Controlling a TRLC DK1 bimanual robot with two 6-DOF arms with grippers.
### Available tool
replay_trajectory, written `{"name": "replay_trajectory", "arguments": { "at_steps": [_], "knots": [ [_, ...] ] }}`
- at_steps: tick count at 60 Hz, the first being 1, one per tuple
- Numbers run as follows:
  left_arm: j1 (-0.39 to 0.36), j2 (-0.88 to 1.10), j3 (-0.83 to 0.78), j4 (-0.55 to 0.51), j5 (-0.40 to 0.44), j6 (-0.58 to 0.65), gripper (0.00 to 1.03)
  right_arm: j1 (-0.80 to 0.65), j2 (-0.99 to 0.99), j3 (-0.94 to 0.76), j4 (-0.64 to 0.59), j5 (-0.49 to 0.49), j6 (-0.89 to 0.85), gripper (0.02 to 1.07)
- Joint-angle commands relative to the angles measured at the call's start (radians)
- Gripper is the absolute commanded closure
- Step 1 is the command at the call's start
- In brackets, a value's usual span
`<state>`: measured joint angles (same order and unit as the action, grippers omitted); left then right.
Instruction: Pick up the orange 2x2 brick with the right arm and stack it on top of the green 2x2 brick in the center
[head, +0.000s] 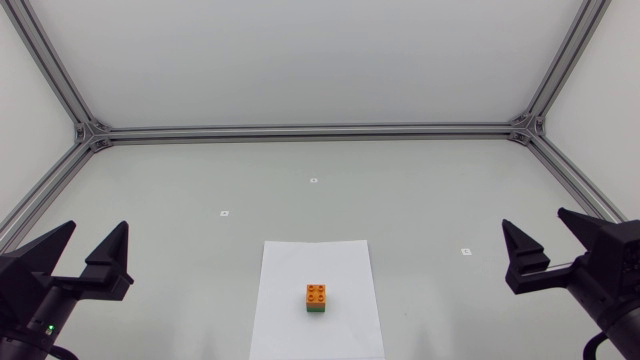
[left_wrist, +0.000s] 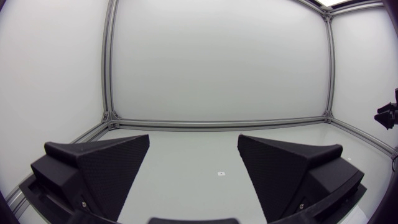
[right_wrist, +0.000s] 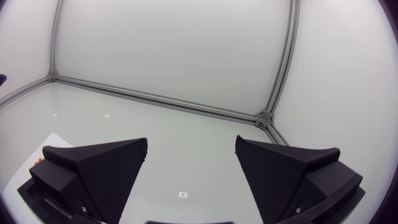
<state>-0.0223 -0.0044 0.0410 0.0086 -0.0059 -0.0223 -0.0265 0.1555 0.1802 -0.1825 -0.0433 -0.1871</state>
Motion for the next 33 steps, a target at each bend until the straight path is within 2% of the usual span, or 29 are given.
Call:
{"name": "replay_trajectory", "arguments": {
  "at_steps": [1, 17, 33],
  "knots": [
    [0.005, -0.008, -0.041, -0.013, 0.004, 0.013, 0.04, 0.01, -0.038, -0.053, 0.042, 0.014, 0.065, 0.07],
    [0.005, -0.008, -0.041, -0.015, 0.006, 0.013, 0.04, 0.027, -0.155, -0.18, 0.183, 0.043, 0.187, 0.07],
    [0.005, -0.008, -0.041, -0.015, 0.004, 0.013, 0.04, 0.027, -0.155, -0.18, 0.183, 0.043, 0.187, 0.07]
  ]
}}
